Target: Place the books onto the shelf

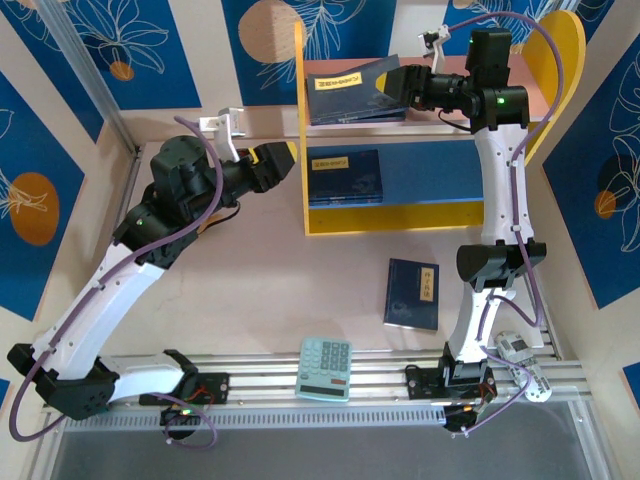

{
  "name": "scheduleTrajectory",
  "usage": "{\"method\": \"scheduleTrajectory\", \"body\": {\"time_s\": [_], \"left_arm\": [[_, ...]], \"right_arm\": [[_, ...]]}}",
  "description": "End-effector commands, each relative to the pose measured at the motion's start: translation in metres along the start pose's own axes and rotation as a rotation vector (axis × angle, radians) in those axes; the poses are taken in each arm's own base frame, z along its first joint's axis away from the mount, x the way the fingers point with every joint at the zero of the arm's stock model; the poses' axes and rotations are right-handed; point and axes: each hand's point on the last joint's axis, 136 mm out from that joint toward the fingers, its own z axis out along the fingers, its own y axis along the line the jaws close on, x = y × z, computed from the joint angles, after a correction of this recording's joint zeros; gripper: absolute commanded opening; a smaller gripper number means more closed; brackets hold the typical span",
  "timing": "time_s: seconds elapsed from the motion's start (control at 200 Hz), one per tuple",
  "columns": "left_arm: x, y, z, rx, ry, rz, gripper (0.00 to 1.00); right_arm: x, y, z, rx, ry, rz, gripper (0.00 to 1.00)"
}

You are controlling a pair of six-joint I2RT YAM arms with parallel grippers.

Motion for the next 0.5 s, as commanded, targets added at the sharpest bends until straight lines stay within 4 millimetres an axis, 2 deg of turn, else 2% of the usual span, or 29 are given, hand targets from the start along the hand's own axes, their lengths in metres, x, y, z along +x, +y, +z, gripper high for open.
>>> {"method": "scheduleTrajectory", "body": {"time_s": [0.0, 0.495], "left_arm": [[-0.01, -0.018, -0.011, 0.045, -0.019, 0.029, 0.56], [-0.012, -0.018, -0.013, 0.041, -0.027, 0.036, 0.57]], "right_arm": [[0.011, -0.024, 0.0, 0.067, 0.03, 0.066, 0.56], [0.001, -0.005, -0.011, 0.006, -0.001, 0.034, 0.58]]}}
